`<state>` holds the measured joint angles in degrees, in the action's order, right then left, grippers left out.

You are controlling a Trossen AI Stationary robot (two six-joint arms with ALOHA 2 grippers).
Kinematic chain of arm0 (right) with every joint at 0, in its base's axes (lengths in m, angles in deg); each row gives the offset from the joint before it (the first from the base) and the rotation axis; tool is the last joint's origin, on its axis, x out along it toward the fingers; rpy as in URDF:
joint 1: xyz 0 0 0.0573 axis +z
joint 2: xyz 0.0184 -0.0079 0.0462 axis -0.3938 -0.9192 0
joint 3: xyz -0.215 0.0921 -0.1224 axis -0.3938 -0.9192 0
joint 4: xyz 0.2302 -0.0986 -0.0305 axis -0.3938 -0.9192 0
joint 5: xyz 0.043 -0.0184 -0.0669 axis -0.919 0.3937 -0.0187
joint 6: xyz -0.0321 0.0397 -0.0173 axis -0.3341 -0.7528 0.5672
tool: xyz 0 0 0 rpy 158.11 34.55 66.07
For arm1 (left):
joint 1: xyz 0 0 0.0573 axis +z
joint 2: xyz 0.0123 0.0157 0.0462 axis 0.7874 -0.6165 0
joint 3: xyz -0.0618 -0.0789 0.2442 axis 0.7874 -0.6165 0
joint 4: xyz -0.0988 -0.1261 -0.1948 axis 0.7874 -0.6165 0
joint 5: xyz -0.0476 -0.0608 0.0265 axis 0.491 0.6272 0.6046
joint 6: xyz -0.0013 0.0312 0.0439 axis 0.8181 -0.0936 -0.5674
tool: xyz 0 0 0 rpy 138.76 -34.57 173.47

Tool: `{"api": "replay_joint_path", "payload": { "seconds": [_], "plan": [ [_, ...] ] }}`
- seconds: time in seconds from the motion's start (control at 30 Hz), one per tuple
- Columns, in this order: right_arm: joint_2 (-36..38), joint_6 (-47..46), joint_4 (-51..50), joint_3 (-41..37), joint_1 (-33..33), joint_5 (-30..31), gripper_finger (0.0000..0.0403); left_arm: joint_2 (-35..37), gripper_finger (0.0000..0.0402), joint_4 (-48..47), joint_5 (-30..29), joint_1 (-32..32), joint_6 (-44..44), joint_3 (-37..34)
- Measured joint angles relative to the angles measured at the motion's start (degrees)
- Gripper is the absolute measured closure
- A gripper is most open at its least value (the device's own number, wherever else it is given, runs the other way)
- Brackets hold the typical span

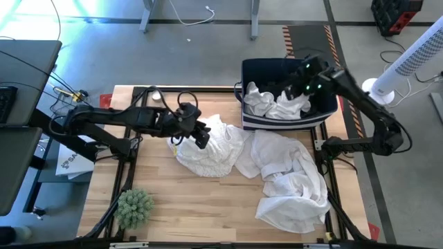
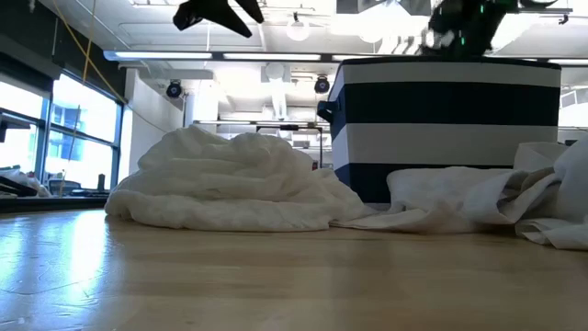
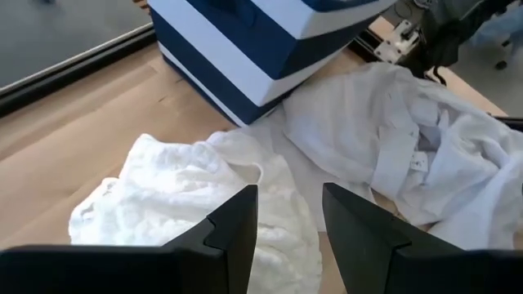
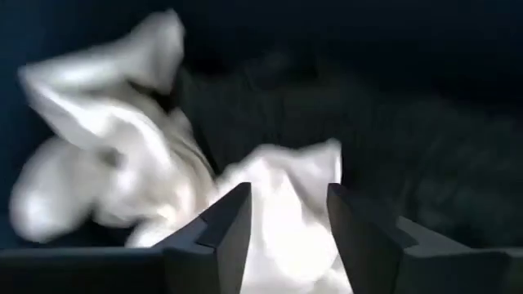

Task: Sort clothes
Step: Put the white shirt into the blue laundry organizer

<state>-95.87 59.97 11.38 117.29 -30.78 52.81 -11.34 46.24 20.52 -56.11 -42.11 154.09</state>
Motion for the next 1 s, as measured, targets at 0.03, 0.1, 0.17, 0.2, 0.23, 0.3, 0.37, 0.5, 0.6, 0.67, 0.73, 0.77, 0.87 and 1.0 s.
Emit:
{"api": "replay_joint_path", "payload": {
  "seconds": [0.03,0.1,0.17,0.2,0.23,0.3,0.37,0.5,0.6,0.67,0.73,0.77,0.87,1.0],
  "plan": [
    [0.0,0.01,-1.18,2.72,0.04,0.0,0.0238,-0.11,0.0266,0.03,0.05,-0.02,0.0,0.0],
    [0.05,-0.17,-4.33,8.02,0.73,-0.74,0.0222,-0.31,0.0266,0.07,0.47,0.03,-0.06,-0.02],
    [0.54,0.29,-6.08,12.61,2.19,-4.61,0.0208,-0.32,0.0266,0.17,0.48,0.02,-0.84,-0.02],
    [1.18,0.63,-6.56,14.55,3.23,-7.75,0.0202,-0.34,0.0266,0.1,0.48,0.02,-1.53,-0.02],
    [1.99,0.71,-6.65,16.02,4.62,-11.4,0.0199,-0.35,0.0266,0.14,0.51,0.02,-2.18,-0.02],
    [3.89,-0.28,-6.38,17.77,8.15,-18.62,0.0196,-0.32,0.0266,0.2,0.54,0.02,-3.71,-0.02],
    [6.04,-2.56,-6.82,18.04,12.97,-22.89,0.0197,-0.33,0.0266,0.28,0.54,0.02,-5.31,-0.02],
    [10.97,-8.3,-9.56,15.41,26.94,-24.21,0.0197,-0.32,0.0266,0.35,0.55,0.02,-8.54,-0.02],
    [13.19,-15.99,-10.47,11.38,38.89,-21.8,0.0197,-0.32,0.0266,0.37,0.55,0.02,-11.47,-0.02],
    [13.64,-18.88,-9.43,8.15,46.77,-20.27,0.0197,-0.32,0.0266,0.38,0.54,0.02,-12.88,-0.02],
    [13.22,-18.8,-7.27,4.93,54.3,-19.77,0.0197,-0.32,0.0266,0.36,0.55,0.02,-14.03,-0.02],
    [12.69,-18.68,-5.86,3.24,57.61,-19.63,0.0197,-0.32,0.0266,0.34,0.54,0.02,-14.4,-0.02],
    [10.46,-17.28,-2.49,-1.64,64.98,-18.58,0.0197,-0.32,0.0266,0.34,0.55,0.02,-14.55,-0.02],
    [5.75,-13.27,-0.33,-7.77,70.78,-15.16,0.0196,-0.32,0.0266,0.28,1.12,0.04,-14.53,-0.02]
  ]
}}
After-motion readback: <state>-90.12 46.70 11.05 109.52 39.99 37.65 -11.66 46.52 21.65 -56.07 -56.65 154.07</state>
